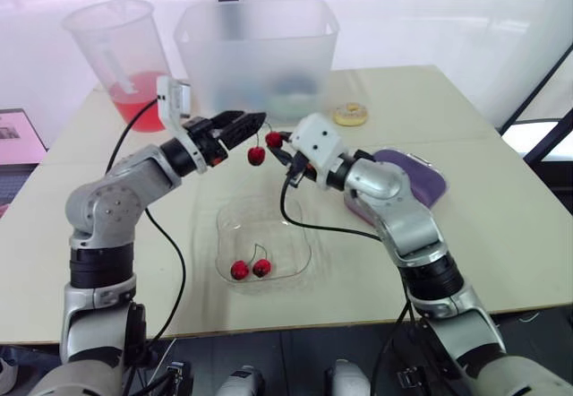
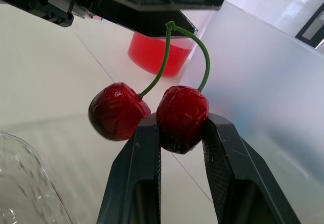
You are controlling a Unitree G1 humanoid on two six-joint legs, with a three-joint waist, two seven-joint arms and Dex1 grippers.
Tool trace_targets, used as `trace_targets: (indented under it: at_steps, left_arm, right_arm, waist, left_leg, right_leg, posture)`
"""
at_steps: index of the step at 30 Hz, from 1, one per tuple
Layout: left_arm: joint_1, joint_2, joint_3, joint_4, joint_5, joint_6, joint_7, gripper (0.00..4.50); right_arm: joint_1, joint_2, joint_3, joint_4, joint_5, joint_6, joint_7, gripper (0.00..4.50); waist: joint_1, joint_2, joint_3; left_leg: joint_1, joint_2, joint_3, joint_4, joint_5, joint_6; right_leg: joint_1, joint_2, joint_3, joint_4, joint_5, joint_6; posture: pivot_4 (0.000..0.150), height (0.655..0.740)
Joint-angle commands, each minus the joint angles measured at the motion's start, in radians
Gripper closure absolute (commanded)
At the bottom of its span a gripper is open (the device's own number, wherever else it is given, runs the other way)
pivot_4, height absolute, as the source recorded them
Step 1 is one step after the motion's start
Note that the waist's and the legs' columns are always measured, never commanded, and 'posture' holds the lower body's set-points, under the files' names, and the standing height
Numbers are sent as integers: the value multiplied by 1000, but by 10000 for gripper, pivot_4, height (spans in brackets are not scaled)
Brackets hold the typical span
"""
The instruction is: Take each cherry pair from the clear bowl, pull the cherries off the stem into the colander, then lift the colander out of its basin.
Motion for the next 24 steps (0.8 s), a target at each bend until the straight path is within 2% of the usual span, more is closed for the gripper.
trace_targets:
  at_steps: [1, 4, 5, 18, 20, 23, 24]
  left_arm:
    - [-20, -6, 4, -20, 3, -4, -15, 29381]
    - [-22, -13, 4, -19, 4, -2, -16, 42935]
    - [-23, -14, 3, -18, 5, -2, -18, 44247]
    - [-33, -31, 5, -4, 18, -5, -32, 44247]
    - [-34, -34, 6, -4, 18, -4, -32, 45000]
    - [-35, -35, 8, -6, 17, -1, -32, 45000]
    - [-36, -34, 10, -6, 16, 0, -32, 45000]
  right_arm:
    - [-9, 13, -9, -52, 6, 3, -11, 34506]
    - [-10, 15, -10, -54, 9, 9, -9, 34506]
    - [-11, 16, -10, -55, 9, 11, -9, 34506]
    - [-12, 15, -24, -62, 30, 21, 5, 34506]
    - [-12, 19, -33, -66, 46, 24, 8, 27686]
    - [-15, 1, -25, -69, 45, 22, 21, 15199]
    - [-16, -5, -26, -68, 45, 22, 23, 8853]
  waist:
    - [0, 0, 0]
    - [0, 0, 0]
    - [0, 0, 0]
    - [0, 0, 0]
    - [0, 0, 0]
    - [0, 0, 0]
    - [0, 0, 0]
  left_leg:
    - [0, 0, 0, 0, 0, 0]
    - [0, 0, 0, 0, 0, 0]
    - [0, 0, 0, 0, 0, 0]
    - [0, 0, 0, 0, 0, 0]
    - [0, 0, 0, 0, 0, 0]
    - [0, 0, 0, 0, 0, 0]
    - [0, 0, 0, 0, 0, 0]
  right_leg:
    - [0, 0, 0, 0, 0, 0]
    - [0, 0, 0, 0, 0, 0]
    - [0, 0, 0, 0, 0, 0]
    - [0, 0, 0, 0, 0, 0]
    - [0, 0, 0, 0, 0, 0]
    - [0, 0, 0, 0, 0, 0]
    - [0, 0, 0, 0, 0, 0]
  posture:
    - [1500, 7400]
    - [1500, 7400]
    - [1500, 7400]
    - [1500, 7400]
    - [1500, 7400]
    - [1500, 7400]
    - [1500, 7400]
